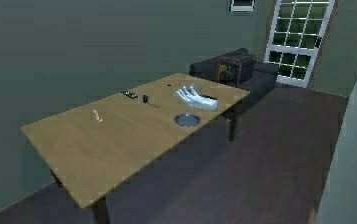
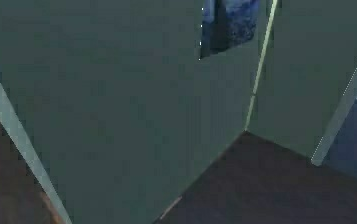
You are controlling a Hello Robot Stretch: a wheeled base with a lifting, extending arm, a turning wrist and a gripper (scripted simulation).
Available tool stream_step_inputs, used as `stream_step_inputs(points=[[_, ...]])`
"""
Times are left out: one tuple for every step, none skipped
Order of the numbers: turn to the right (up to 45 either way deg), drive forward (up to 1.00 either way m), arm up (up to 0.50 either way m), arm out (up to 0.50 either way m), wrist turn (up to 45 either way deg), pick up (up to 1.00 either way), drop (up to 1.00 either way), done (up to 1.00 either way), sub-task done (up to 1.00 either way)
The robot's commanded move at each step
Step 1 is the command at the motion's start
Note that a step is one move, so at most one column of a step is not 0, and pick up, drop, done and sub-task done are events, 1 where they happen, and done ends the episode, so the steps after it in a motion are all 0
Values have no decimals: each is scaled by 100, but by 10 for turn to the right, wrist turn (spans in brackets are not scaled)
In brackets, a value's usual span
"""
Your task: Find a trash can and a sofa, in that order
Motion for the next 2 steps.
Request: stream_step_inputs(points=[[0,45,0,0,0,0,0,0,0],[390,0,0,0,0,0,0,0,0]])
